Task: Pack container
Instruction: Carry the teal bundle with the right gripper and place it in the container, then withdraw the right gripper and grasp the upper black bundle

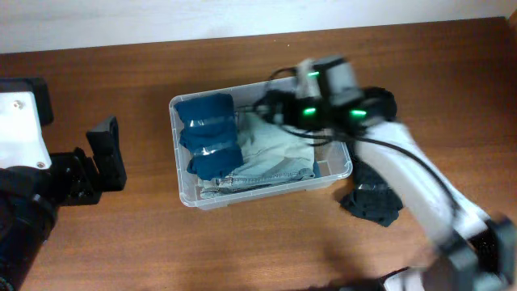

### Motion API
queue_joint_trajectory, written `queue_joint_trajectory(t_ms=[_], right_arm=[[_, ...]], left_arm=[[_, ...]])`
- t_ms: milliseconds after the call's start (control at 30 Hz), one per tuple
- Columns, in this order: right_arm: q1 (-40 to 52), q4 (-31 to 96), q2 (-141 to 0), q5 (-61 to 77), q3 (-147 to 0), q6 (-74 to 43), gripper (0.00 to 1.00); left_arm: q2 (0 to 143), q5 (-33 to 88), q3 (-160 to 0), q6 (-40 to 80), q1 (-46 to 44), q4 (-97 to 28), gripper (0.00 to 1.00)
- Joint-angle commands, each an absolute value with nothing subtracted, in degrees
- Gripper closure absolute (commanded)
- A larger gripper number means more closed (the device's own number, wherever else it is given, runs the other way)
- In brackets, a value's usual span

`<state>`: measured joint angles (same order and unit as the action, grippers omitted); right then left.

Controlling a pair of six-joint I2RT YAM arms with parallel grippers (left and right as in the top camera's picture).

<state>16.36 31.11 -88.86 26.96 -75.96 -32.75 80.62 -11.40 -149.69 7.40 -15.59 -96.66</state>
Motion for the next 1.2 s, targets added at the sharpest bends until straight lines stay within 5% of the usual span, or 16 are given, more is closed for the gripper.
queue_joint_trajectory(t_ms=[0, 167, 400, 900, 967, 1067, 1167], right_arm=[[8.0, 36.2, -81.6, 24.8, -76.1, -29.3, 0.02], [-11.0, 45.8, -80.2, 25.0, -76.1, -25.7, 0.02], [-26.0, 50.1, -93.4, 26.7, -76.0, -10.0, 0.02], [-26.2, 39.8, -119.5, 43.4, -76.0, -3.2, 0.03], [-25.0, 39.6, -120.4, 42.5, -75.9, -3.2, 0.09], [-21.1, 39.8, -121.6, 36.3, -75.9, -3.4, 0.46], [-19.0, 41.4, -120.9, 33.3, -76.0, -3.4, 0.64]], left_arm=[[80.5, -11.8, -150.0, 8.1, -15.2, -96.7, 0.01], [80.5, -11.8, -150.0, 8.1, -15.2, -96.7, 0.01], [80.5, -11.8, -150.0, 8.1, -15.2, -96.7, 0.01], [80.5, -11.8, -150.0, 8.1, -15.2, -96.7, 0.01], [80.5, -11.8, -150.0, 8.1, -15.2, -96.7, 0.01], [80.5, -11.8, -150.0, 8.1, -15.2, -96.7, 0.01], [80.5, -11.8, -150.0, 8.1, -15.2, -96.7, 0.01]])
